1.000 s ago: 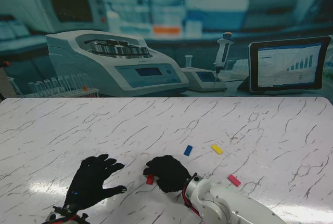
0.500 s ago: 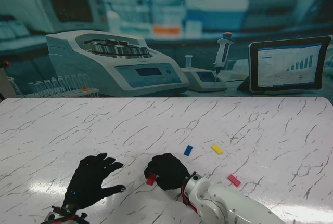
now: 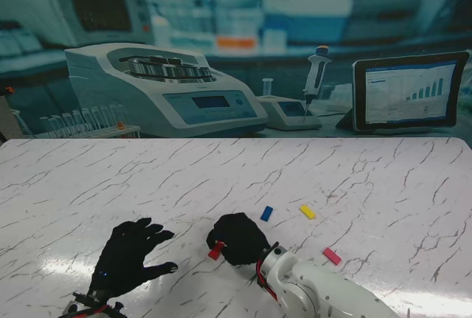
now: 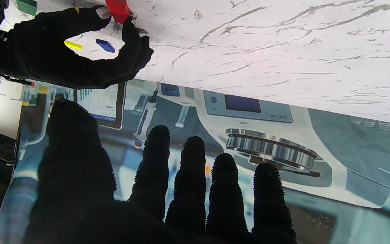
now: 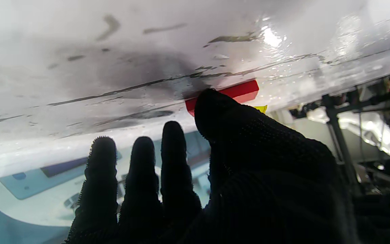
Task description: Arrange dominoes in a row
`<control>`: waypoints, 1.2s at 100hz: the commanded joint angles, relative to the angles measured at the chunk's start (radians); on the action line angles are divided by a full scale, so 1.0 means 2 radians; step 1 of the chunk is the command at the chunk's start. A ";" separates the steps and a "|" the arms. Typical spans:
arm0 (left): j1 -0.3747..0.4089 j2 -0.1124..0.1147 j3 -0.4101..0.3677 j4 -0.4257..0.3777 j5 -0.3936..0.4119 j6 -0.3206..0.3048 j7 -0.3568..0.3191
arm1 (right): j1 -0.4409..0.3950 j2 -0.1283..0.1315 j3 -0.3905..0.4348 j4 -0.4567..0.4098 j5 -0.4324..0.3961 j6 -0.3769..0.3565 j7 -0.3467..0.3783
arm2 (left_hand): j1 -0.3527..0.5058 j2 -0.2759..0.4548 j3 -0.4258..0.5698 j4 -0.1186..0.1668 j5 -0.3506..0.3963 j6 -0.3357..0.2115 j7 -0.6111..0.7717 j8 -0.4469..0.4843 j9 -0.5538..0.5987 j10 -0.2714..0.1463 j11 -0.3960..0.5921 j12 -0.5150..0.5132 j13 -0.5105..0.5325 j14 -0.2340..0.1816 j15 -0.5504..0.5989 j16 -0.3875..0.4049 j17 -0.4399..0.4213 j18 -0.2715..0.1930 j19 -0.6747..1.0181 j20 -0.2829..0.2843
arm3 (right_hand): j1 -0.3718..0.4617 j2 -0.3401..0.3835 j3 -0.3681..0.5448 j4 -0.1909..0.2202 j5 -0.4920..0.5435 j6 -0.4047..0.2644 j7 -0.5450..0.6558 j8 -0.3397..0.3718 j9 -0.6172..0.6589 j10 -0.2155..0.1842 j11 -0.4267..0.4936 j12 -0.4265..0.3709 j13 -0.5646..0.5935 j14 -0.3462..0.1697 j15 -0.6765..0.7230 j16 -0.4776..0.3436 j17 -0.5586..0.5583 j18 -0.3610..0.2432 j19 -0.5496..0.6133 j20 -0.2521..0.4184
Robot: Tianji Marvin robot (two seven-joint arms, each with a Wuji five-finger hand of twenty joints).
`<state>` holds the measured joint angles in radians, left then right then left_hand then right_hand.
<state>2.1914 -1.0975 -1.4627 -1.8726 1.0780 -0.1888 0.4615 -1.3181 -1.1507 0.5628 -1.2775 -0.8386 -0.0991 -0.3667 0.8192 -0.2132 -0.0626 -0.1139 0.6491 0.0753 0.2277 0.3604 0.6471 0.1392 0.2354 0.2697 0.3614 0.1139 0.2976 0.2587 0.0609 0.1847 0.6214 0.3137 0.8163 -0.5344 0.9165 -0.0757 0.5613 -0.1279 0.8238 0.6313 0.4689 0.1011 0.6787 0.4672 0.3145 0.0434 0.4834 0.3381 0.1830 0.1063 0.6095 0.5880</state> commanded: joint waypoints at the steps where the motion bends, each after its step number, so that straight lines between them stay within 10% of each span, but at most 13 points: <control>1: 0.003 -0.003 0.001 0.002 -0.003 -0.010 -0.004 | -0.010 0.003 0.001 0.005 -0.003 0.007 0.005 | -0.013 0.009 -0.003 0.000 0.010 -0.002 0.004 0.007 0.016 -0.009 0.007 0.003 0.013 -0.013 0.008 0.002 -0.001 -0.009 0.002 0.006 | 0.026 -0.027 -0.003 -0.018 0.016 -0.006 0.117 0.062 -0.030 0.011 0.021 0.018 -0.020 0.010 0.012 0.009 -0.010 0.041 0.018 -0.009; 60: 0.003 -0.003 0.001 0.002 -0.003 -0.008 -0.005 | -0.026 0.012 0.021 -0.028 -0.017 0.016 0.028 | -0.008 0.017 -0.002 0.000 0.016 -0.004 0.012 0.009 0.021 -0.011 0.008 0.004 0.018 -0.013 0.008 0.004 0.001 -0.004 0.008 0.009 | 0.027 -0.028 0.011 -0.020 -0.012 0.015 0.174 0.147 -0.055 0.012 0.119 0.113 -0.024 0.020 0.056 0.032 -0.029 0.043 0.086 -0.047; 120: 0.004 -0.003 0.000 -0.001 -0.002 -0.004 -0.010 | -0.023 0.014 0.024 -0.035 -0.015 0.016 0.040 | -0.004 0.017 -0.003 0.000 0.019 -0.006 0.018 0.010 0.024 -0.012 0.009 0.004 0.021 -0.013 0.008 0.005 0.004 -0.002 0.010 0.010 | 0.016 -0.017 -0.006 -0.012 -0.038 0.031 0.150 0.139 -0.061 0.020 0.094 0.108 -0.032 0.023 0.052 0.032 -0.035 0.044 0.088 -0.054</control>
<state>2.1917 -1.0981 -1.4636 -1.8719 1.0760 -0.1784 0.4559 -1.3580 -1.1240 0.6149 -1.3442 -0.8679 -0.0701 -0.3002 0.8205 -0.2041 -0.0626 -0.1139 0.6704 0.0753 0.2591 0.3716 0.6845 0.1318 0.2515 0.2703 0.3987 0.1137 0.3147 0.2593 0.0724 0.1847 0.6221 0.3209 0.8478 -0.5631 0.9365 -0.0771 0.5040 -0.0903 1.1361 0.9220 0.3716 0.1308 0.8824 0.6920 0.2968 0.0671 0.5852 0.3909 0.1267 0.1066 0.7714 0.4950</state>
